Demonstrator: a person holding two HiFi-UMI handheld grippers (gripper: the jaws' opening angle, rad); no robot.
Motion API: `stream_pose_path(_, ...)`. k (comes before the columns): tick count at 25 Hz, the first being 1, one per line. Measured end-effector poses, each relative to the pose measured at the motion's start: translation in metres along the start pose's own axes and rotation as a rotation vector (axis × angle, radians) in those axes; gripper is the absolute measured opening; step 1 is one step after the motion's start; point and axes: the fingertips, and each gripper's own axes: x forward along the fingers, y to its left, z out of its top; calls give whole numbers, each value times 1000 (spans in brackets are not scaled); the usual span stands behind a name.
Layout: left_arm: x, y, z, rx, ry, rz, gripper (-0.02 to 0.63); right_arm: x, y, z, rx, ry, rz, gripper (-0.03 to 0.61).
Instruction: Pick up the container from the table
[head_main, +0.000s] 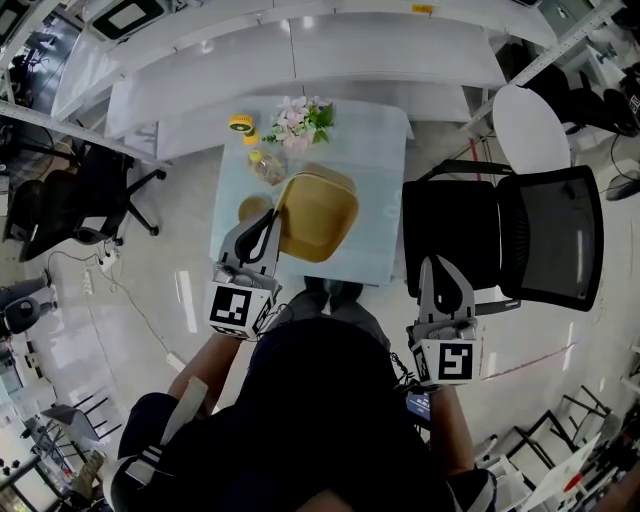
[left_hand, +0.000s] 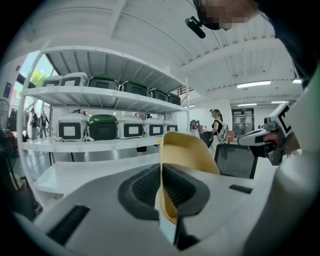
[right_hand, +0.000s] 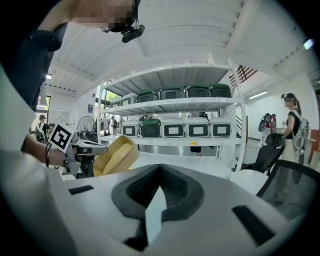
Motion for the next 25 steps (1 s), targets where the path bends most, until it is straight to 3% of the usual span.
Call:
stream_pose_path(19,-29,13,5,50,-76,81,18,-1,4,12,-10,-41,-21,0)
stream_pose_path(25,-31,10,13,40,-140,92,18,-1,8,13,-25,-43,-24,-2)
